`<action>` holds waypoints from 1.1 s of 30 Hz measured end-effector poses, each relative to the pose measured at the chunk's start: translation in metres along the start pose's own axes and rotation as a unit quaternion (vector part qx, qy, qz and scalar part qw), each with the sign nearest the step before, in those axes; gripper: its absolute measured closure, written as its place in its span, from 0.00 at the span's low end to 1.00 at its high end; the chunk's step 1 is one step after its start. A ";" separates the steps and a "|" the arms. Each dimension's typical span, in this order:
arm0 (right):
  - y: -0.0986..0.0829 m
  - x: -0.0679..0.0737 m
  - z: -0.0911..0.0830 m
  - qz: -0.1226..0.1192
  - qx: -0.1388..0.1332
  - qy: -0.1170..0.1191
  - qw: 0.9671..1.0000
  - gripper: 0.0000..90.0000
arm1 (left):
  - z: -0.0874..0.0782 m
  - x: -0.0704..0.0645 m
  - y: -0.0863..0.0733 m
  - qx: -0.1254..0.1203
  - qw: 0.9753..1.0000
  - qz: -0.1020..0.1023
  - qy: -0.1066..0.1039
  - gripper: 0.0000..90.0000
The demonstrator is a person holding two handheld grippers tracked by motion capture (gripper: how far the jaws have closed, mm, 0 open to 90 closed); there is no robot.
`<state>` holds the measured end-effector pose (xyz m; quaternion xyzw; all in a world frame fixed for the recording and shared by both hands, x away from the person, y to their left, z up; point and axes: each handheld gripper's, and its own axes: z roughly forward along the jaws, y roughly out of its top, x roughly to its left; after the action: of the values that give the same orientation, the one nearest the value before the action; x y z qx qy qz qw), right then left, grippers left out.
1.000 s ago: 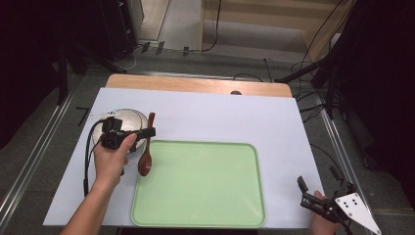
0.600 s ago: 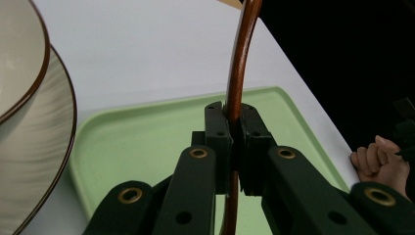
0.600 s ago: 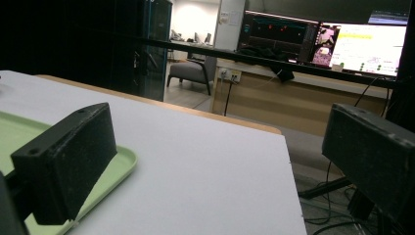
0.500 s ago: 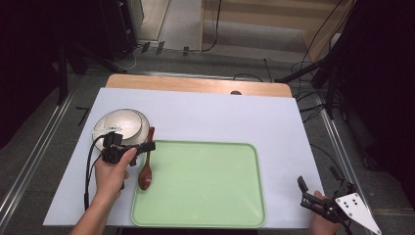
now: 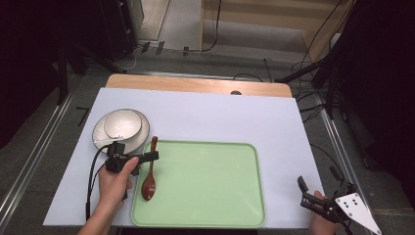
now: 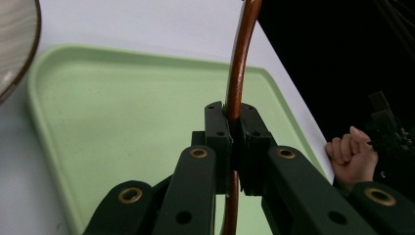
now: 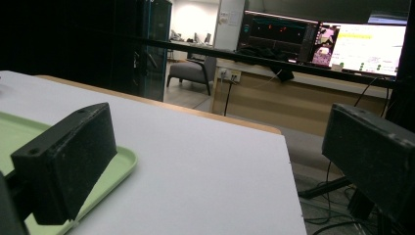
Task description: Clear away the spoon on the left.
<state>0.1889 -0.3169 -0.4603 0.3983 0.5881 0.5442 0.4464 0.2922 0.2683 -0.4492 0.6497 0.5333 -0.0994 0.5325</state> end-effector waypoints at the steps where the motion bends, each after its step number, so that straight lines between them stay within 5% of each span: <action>1: 0.000 0.000 0.000 -0.001 -0.001 0.000 1.000 0.00 | 0.000 0.000 -0.001 -0.001 1.000 -0.002 -0.002 0.95; 13: 0.000 0.000 -0.001 0.000 -0.004 0.004 1.000 0.00 | -0.002 0.005 -0.006 -0.006 1.000 0.002 -0.018 0.93; 23: 0.000 0.000 -0.001 -0.001 -0.004 0.003 1.000 0.00 | -0.003 0.003 -0.007 -0.018 0.999 0.032 -0.030 0.55; 33: 0.000 0.000 -0.001 0.000 -0.004 0.004 1.000 0.00 | 0.002 -0.005 -0.006 0.003 0.995 0.077 -0.059 0.26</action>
<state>0.1882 -0.3173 -0.4604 0.3942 0.5877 0.5486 0.4453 0.2865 0.2636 -0.4499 0.6834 0.4491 -0.0984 0.5671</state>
